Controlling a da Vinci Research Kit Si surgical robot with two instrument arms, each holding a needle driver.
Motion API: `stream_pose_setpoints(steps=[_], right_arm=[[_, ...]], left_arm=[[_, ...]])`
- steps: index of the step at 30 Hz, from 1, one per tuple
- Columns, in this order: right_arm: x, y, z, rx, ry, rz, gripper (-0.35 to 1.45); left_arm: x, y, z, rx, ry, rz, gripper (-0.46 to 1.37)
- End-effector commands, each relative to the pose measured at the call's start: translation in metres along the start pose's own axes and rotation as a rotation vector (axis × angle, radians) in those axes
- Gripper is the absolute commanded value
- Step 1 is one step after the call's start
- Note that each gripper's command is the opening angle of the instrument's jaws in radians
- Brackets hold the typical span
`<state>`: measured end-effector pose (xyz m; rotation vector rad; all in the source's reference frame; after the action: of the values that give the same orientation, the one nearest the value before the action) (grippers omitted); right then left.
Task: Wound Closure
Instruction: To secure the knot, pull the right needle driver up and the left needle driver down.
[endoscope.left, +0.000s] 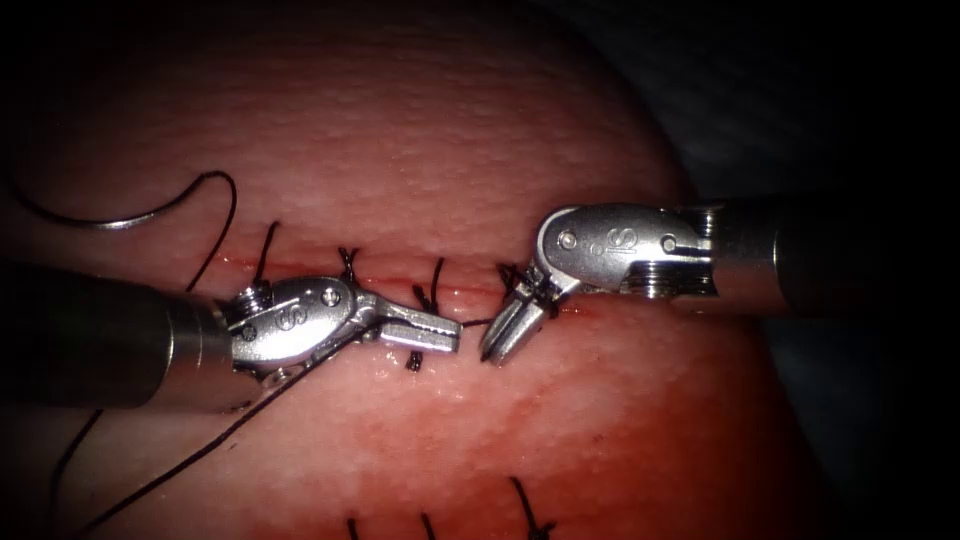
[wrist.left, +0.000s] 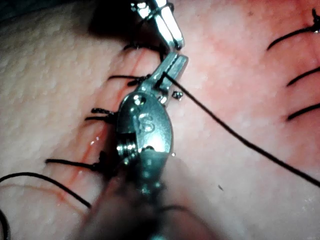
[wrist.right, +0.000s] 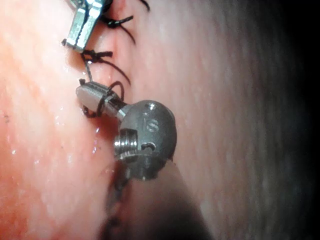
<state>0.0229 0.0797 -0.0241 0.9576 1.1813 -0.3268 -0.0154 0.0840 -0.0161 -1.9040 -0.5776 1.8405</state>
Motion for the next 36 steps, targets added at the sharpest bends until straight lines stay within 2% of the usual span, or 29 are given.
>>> stream_pose_setpoints(steps=[1, 5, 12, 27, 36], right_arm=[[-0.0001, 0.0, -0.0005, -0.031, 0.013, 0.008, -0.35], [-0.001, 0.0006, -0.0024, -0.091, 0.039, 0.036, -0.35], [-0.0021, 0.0015, -0.0034, -0.131, 0.052, 0.057, -0.35], [-0.0024, 0.0029, -0.0045, -0.23, 0.062, 0.098, -0.35], [-0.0025, 0.0034, -0.005, -0.299, 0.082, 0.095, -0.35]], left_arm=[[-0.0001, 0.0002, 0.0, -0.001, -0.004, -0.001, -0.35], [0.0, 0.0014, 0.0002, -0.002, -0.004, -0.002, -0.35], [-0.0001, 0.0035, 0.0001, -0.008, -0.007, 0.003, -0.35], [0.0, 0.0111, 0.0013, -0.015, -0.043, 0.002, -0.35], [-0.0002, 0.0143, 0.0022, -0.02, -0.059, 0.006, -0.35]])
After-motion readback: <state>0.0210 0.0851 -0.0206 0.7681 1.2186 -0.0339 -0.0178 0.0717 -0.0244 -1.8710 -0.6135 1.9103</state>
